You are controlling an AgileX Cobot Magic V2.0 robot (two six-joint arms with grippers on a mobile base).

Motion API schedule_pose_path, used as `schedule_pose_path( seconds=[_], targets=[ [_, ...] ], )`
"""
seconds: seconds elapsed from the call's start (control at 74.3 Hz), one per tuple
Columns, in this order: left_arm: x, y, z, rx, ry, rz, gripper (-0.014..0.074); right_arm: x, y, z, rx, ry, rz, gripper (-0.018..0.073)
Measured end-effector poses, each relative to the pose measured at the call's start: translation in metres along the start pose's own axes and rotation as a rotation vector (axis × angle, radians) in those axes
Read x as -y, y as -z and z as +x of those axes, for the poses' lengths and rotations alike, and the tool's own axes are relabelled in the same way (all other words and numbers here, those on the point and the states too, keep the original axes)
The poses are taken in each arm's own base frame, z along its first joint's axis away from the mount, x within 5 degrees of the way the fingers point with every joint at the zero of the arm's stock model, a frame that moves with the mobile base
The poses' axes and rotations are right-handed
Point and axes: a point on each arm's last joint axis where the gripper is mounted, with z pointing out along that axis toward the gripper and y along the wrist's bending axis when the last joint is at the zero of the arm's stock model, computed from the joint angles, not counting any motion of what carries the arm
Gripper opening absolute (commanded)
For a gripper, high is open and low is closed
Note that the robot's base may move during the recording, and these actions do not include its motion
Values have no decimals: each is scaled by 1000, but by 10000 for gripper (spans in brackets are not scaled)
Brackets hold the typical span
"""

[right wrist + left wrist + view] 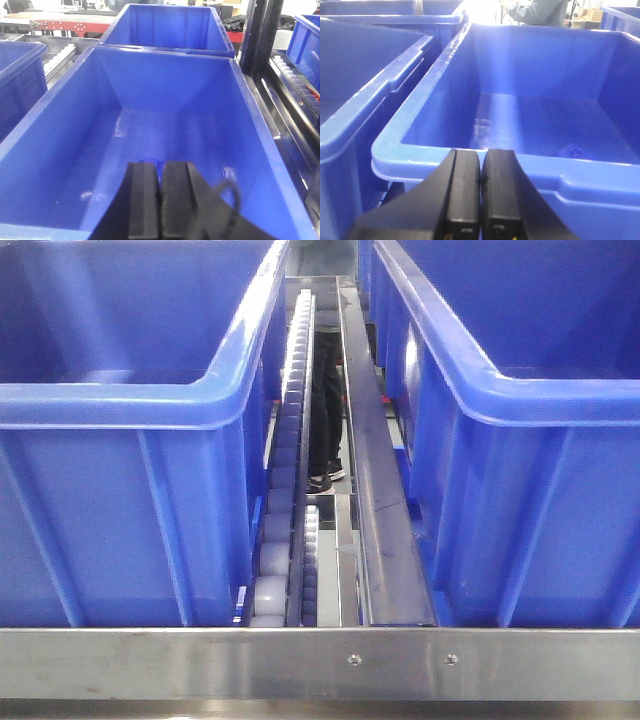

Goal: Pick and sort blue part to right shelf

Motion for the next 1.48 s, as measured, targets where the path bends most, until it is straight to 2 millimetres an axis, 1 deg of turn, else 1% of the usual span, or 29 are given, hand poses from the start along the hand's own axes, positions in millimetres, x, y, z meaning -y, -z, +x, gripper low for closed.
schedule_pose_path(
  seconds=[0.094, 0.162, 0.35, 0.444, 0.646, 1.481],
  targets=[
    [0, 0, 0, 0, 0, 0, 124, 0, -8, 21, -37, -7, 4, 57],
    [0, 0, 0, 0, 0, 0, 124, -1, -14, 44, -56, -25, 9, 57],
    [0, 0, 0, 2, 0, 0, 124, 0, -26, 96, -30, -49, 29, 57],
    [0, 0, 0, 2, 0, 0, 124, 0, -30, 111, -34, -49, 29, 57],
    [0, 0, 0, 2, 0, 0, 124, 0, -30, 111, -8, -49, 29, 57],
    [0, 0, 0, 4, 0, 0, 124, 0, -30, 110, 0, -49, 29, 57]
  ],
)
